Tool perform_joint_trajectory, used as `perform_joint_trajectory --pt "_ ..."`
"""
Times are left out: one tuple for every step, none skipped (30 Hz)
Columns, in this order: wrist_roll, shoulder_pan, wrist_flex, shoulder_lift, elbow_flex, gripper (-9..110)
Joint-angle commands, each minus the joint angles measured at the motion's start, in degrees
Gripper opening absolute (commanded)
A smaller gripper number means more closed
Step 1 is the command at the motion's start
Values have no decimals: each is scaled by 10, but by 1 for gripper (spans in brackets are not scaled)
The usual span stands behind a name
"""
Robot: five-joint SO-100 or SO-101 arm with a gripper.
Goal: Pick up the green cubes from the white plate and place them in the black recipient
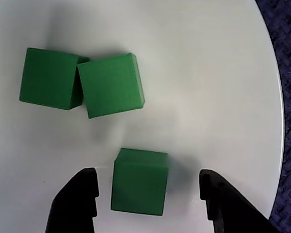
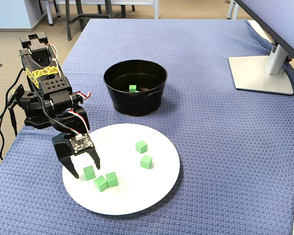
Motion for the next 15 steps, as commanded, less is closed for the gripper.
perform_joint_trajectory --pt "-4 -4 -18 1 -8 19" --pt "-4 -4 -18 -1 -9 19" --pt "-4 -4 -18 -2 -9 19" --pt "-4 -4 -18 -3 -9 18" --pt "-3 -4 -19 -4 -9 18" --pt "0 -4 -22 -5 -9 18" --pt "2 -5 -25 -6 -9 18" --pt "4 -6 -25 -7 -9 17" --pt "5 -6 -25 -8 -10 15" --pt "5 -7 -25 -8 -10 15" --pt "6 -7 -25 -8 -9 14" --pt "7 -8 -25 -8 -9 13" --pt "7 -8 -25 -8 -8 10" --pt "9 -9 -25 -8 -8 7" --pt "11 -10 -25 -8 -8 5"
